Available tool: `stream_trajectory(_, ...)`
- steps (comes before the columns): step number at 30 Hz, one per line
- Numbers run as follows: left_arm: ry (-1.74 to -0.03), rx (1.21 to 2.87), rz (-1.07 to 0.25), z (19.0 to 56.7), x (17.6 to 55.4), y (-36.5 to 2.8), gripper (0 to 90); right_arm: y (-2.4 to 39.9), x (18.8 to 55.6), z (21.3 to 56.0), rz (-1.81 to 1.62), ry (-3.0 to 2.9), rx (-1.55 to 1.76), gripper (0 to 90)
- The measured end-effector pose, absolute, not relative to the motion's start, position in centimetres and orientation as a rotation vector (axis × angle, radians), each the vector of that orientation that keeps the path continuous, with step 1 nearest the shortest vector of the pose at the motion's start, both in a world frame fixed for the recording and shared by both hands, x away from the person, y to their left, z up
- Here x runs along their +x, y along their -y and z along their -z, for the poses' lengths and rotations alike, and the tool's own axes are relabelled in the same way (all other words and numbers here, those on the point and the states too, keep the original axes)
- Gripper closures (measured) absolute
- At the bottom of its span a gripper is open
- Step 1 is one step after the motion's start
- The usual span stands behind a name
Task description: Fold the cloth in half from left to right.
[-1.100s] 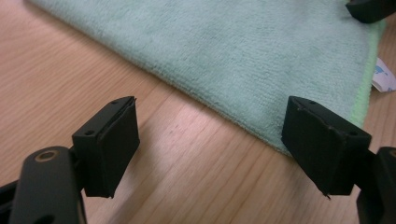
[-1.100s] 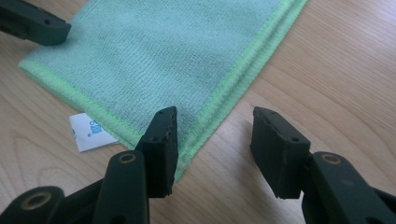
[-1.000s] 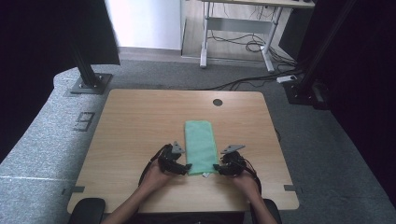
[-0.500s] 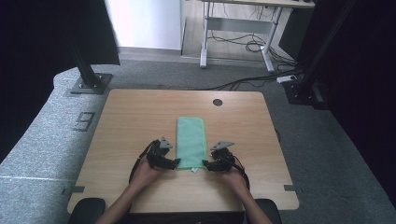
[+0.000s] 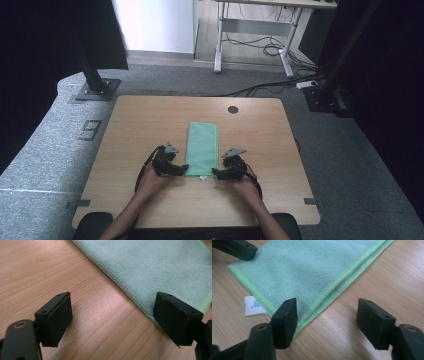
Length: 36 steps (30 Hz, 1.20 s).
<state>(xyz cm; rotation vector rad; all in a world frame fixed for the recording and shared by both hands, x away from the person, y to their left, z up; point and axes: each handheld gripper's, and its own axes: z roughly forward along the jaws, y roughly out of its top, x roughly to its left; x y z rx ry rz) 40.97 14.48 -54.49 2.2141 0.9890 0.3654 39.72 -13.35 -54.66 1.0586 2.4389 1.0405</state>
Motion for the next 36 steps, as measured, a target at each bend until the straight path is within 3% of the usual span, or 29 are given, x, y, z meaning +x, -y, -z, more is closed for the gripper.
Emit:
stream_trajectory(10,-0.939,2.192,-0.372,52.3,38.8,-15.2,14.5,15.0,39.5,53.5,-1.058,-2.41,1.018,16.3)
stream_trajectory(21,-0.941,2.243,-0.412,52.7,36.9,-17.6,13.6,17.9,38.7,52.8,-1.048,-2.401,1.043,13.3)
stream_trajectory(27,-0.958,2.245,-0.39,53.4,36.1,-19.0,11.2,19.3,38.1,53.0,-1.029,-2.388,1.08,6.8)
stream_trajectory(29,-0.971,2.243,-0.371,53.8,35.7,-19.7,9.0,19.8,37.7,53.3,-1.01,-2.385,1.097,1.9)
stream_trajectory(36,-0.983,2.255,-0.371,54.5,35.6,-20.4,0.8,20.6,37.4,54.4,-0.984,-2.395,1.127,0.0)
